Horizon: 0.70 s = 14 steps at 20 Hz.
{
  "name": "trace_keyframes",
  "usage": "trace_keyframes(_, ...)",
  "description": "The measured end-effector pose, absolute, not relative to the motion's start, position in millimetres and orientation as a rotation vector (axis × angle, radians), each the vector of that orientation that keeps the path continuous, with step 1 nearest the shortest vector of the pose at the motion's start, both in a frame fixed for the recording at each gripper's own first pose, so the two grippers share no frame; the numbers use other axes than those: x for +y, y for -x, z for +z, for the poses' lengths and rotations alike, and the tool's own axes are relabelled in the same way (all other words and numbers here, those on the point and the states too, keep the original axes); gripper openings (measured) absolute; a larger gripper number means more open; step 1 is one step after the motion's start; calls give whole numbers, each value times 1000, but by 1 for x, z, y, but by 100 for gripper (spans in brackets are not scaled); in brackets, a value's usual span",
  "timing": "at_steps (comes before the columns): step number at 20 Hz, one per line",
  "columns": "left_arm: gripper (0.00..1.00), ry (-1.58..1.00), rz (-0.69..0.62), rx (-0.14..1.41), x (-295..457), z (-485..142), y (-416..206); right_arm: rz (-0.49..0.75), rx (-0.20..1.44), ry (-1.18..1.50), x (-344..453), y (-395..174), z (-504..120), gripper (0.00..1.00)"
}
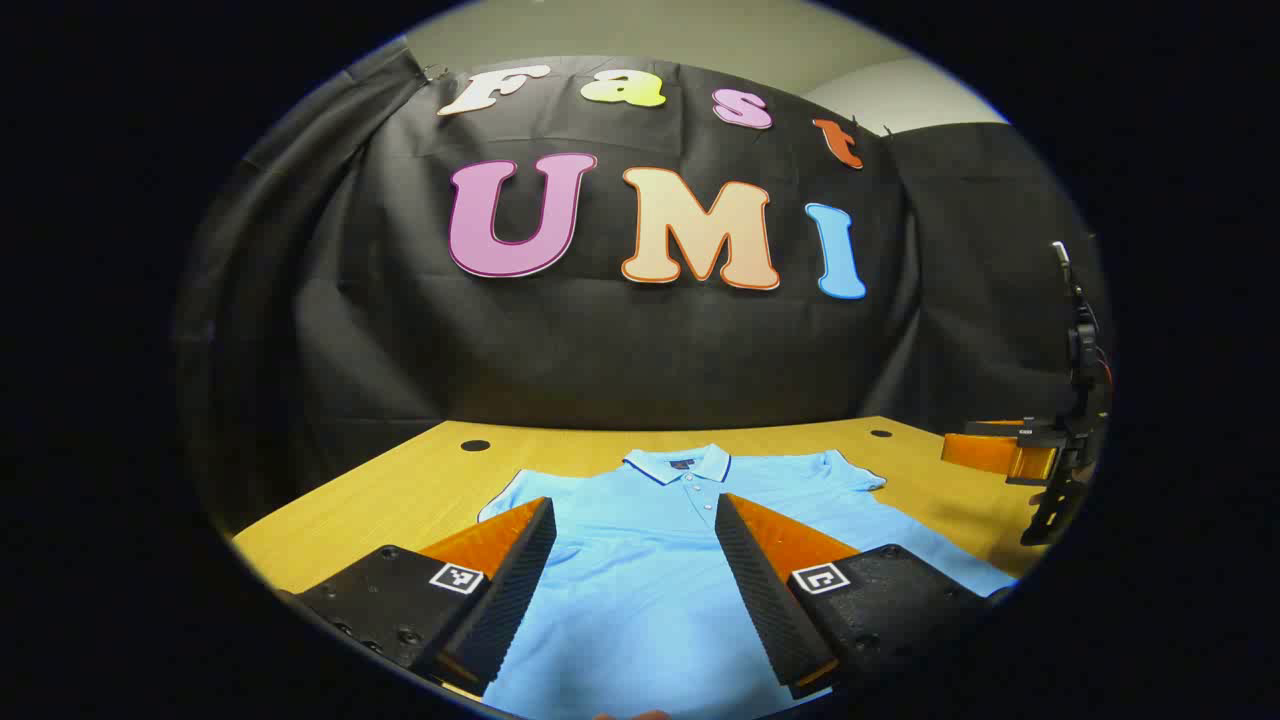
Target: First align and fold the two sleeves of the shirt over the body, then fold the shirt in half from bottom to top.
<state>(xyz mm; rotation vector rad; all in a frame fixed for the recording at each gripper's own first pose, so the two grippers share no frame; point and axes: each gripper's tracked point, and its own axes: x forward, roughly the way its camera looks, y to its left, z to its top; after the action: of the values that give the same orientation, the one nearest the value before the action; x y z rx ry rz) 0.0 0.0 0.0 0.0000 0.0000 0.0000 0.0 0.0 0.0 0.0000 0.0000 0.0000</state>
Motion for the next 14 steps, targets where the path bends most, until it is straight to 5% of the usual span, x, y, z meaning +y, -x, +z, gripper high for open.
trace_keyframes(14, 95, 18, 36, 61, 20, -24, -6, -31, 75, 55, -37, -47, 19, 98)
